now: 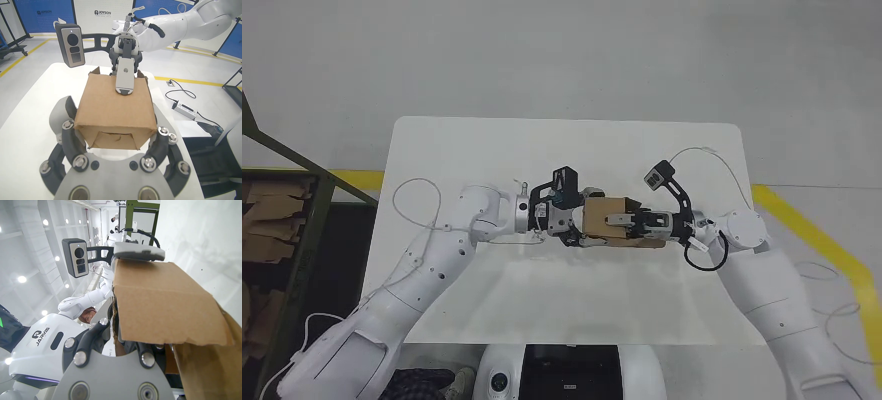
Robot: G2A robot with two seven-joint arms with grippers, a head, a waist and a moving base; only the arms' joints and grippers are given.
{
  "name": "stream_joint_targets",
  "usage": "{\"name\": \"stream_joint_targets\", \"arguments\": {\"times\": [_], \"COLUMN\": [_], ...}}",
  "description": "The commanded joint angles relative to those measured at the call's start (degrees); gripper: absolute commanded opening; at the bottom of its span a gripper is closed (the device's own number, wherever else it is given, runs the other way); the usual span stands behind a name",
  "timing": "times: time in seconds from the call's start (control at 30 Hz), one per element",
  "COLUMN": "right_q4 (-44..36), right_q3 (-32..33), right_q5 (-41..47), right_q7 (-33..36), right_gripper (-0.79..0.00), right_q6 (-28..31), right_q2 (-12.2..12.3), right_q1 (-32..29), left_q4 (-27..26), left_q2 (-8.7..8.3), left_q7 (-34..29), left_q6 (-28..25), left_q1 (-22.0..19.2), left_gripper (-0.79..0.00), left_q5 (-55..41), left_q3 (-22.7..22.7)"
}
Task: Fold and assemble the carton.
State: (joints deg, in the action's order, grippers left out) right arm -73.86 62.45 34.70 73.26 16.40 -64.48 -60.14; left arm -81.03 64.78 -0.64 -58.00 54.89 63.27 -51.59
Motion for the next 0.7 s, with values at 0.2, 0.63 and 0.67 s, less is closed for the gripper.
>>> {"name": "stream_joint_targets", "arguments": {"times": [0.2, 0.63, 0.67], "right_q4": [-0.4, -0.6, -0.6], "right_q3": [-0.2, -0.8, -0.9], "right_q5": [-0.5, -0.9, -0.9], "right_q7": [-0.4, -1.1, -1.1], "right_gripper": [-0.785, -0.763, -0.760], "right_q6": [-0.4, -1.1, -1.1], "right_q2": [-0.1, -0.3, -0.3], "right_q1": [0.1, 0.7, 0.7], "left_q4": [0.0, 0.4, 0.4], "left_q2": [-0.38, -1.22, -1.26], "left_q7": [0.2, 1.1, 1.1], "left_q6": [0.0, 0.0, 0.0], "left_q1": [0.1, 0.2, 0.2], "left_gripper": [-0.114, -0.366, -0.366], "left_q5": [-0.5, -1.5, -1.5], "left_q3": [0.1, 0.2, 0.3]}}
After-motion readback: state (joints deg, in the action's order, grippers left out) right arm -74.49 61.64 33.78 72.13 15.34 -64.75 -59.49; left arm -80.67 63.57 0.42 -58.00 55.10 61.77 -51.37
